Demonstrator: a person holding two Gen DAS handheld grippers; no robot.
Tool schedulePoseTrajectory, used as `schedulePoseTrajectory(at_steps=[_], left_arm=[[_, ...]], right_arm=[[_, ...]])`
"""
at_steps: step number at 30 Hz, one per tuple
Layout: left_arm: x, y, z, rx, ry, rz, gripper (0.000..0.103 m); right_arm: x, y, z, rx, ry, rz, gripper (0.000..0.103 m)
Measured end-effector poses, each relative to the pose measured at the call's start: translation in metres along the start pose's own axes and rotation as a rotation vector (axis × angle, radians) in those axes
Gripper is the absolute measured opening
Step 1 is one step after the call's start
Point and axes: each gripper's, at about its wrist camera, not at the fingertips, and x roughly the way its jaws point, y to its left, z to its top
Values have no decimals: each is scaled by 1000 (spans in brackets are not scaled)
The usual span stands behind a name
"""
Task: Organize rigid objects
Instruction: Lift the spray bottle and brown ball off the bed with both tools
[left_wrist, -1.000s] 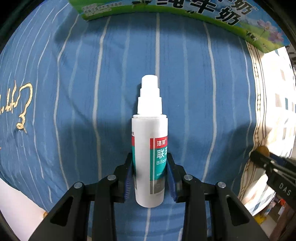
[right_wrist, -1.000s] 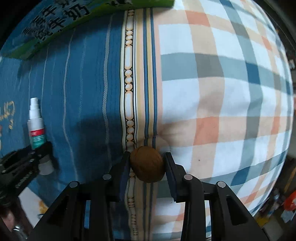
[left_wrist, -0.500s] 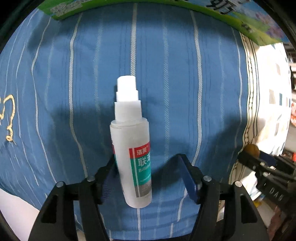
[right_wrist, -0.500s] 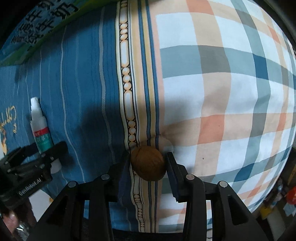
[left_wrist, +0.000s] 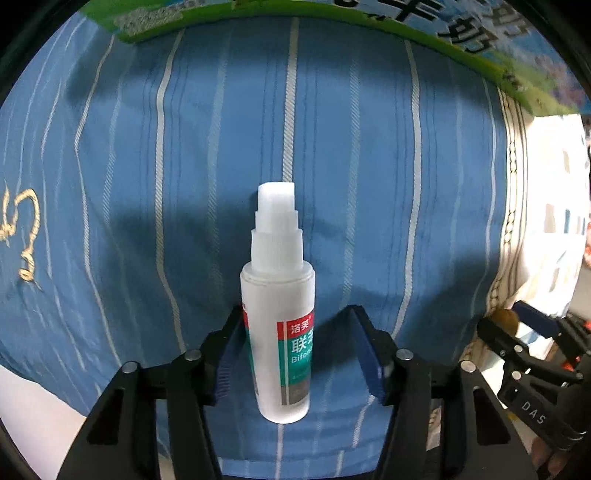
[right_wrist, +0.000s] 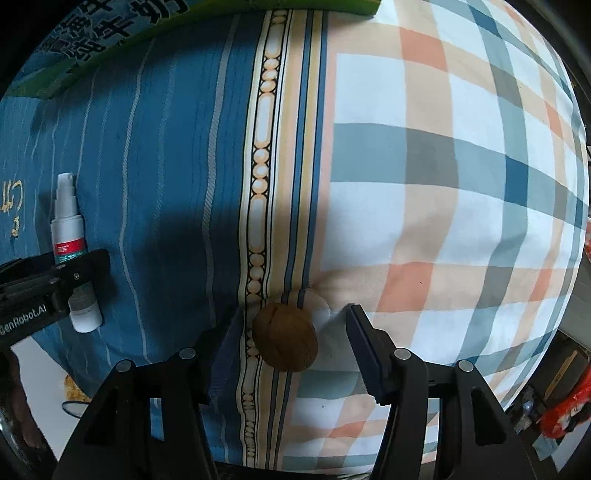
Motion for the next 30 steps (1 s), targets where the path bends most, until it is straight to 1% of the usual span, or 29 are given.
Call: schedulePoseTrajectory(at_steps=[1,4,5,7,8,10,11,12,13,14,15,17,18,20,21,24,27,30], left_arm=[[0,0,0,5,-5,12,48],[-1,1,0,18,-26,45,45],[-2,1,-1,19,-33,47,44],[-3,2,-2,22,-44,54,36],[-4,4,-1,20,-50,54,34],[-5,0,-6,13,-60,53,30],[-4,0,-7,13,-63,52,30],[-3,-4,-10,14,-67,52,30],[-3,-5,-11,15,-72,55,30],[-5,-8,-13,17,-76,58,30],[0,-20,-24,16,-82,61,30],[-1,-21,-26,16,-90,63,30],[-3,-30,-32,13,-94,63,30],[-5,-30,-36,11,-99,58,30],[-5,-29,-37,11,-99,55,30],[-14,-33,-48,11,-110,49,30],[-26,-38,-61,19,-130,39,30],[-37,-40,-64,31,-157,26,30]], right_arm=[[2,-12,-2,-2,1,-5,61],[3,-8,-4,-15,-10,-34,58],[4,2,-1,-33,-15,-55,57],[7,15,-8,-73,-33,-106,54],[7,19,-12,-83,-43,-113,52],[5,24,-15,-87,-48,-121,46],[3,27,-17,-86,-48,-122,44],[2,28,-17,-85,-46,-118,37],[2,31,-17,-87,-41,-115,36],[1,33,-17,-89,-41,-125,36],[0,36,-17,-94,-43,-137,36],[1,41,-18,-102,-44,-149,36],[1,41,-18,-103,-45,-149,36],[-2,43,-18,-100,-45,-144,36],[7,47,-12,-97,-46,-139,35],[12,38,-12,-93,-50,-127,35],[6,29,-13,-89,-58,-102,35],[-5,28,-18,-89,-83,-87,35]])
